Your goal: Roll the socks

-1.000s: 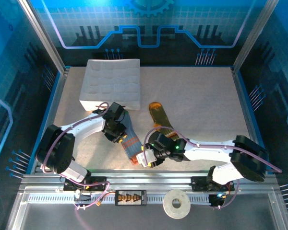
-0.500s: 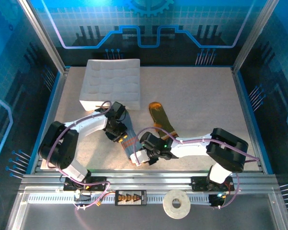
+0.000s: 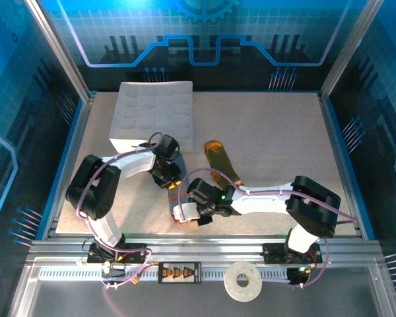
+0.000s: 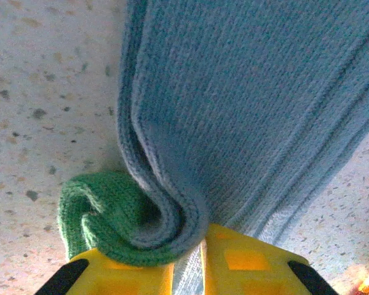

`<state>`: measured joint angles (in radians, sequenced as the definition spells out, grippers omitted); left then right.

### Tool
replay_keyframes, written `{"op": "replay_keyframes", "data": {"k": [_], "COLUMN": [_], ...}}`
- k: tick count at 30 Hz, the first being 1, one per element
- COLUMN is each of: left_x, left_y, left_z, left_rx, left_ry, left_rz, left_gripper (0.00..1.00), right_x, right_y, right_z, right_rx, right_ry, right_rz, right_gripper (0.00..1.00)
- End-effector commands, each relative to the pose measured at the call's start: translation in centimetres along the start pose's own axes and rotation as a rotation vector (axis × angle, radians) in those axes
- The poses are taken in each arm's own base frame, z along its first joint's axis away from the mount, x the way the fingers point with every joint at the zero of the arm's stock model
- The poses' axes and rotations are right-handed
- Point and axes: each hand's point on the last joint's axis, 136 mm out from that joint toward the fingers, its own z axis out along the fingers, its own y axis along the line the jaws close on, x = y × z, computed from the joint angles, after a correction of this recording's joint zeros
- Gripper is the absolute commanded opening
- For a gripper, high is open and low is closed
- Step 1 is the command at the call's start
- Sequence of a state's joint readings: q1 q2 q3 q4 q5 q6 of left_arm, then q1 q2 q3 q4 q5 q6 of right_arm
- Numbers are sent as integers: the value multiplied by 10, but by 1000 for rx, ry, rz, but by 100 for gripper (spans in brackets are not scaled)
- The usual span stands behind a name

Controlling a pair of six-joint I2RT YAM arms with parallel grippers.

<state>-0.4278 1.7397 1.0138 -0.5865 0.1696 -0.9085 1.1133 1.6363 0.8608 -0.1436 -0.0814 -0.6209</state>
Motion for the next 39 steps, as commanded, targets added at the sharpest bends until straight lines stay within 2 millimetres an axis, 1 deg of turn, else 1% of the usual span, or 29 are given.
{"op": "replay_keyframes", "data": {"k": [1,3,5,7,9,11,13,16,19,21,23,27,31,34,35,36,39], "left_x": [-1,-1,-1,-2,0,3,8,15,25,35,48,74,86,100,103,106,108], "left_y": [-15,-15,-11,-5,1,11,28,52,70,76,80,78,66,71,73,73,69], "left_z": [-2,-7,-19,-35,-51,-64,-72,-82,-91,-92,-89,-75,-77,-74,-73,-72,-64], "left_rx": [58,61,51,38,32,7,-34,-74,-60,-32,-11,51,143,151,155,172,234], "left_ry": [-1,-12,-38,-70,-100,-118,-111,-116,-109,-82,-37,78,76,116,123,125,142], "left_rz": [54,54,41,11,-7,-34,-72,-114,-173,-218,-254,-357,-399,-468,-497,-519,-602], "left_gripper": [19,24,34,46,51,54,55,53,51,48,47,45,43,44,46,48,49], "right_x": [-15,-18,-19,-17,-17,-14,-12,-12,-16,-18,-19,-18,-16,-15,-15,-15,-14], "right_y": [10,10,11,12,15,17,14,8,6,4,2,0,1,-1,-1,-2,-4], "right_z": [-3,0,1,3,5,7,10,10,10,10,11,16,20,21,21,22,23], "right_rx": [-90,-116,-157,-200,-231,-254,-261,-278,-321,-346,-381,-444,-502,-522,-524,-528,-531], "right_ry": [-34,-50,-72,-76,-72,-67,-65,-81,-91,-96,-107,-94,-79,-72,-71,-71,-67], "right_rz": [124,173,235,296,316,337,373,423,460,494,537,619,688,718,724,731,754], "right_gripper": [7,6,6,6,6,6,6,7,7,6,7,7,7,8,8,8,9]}}
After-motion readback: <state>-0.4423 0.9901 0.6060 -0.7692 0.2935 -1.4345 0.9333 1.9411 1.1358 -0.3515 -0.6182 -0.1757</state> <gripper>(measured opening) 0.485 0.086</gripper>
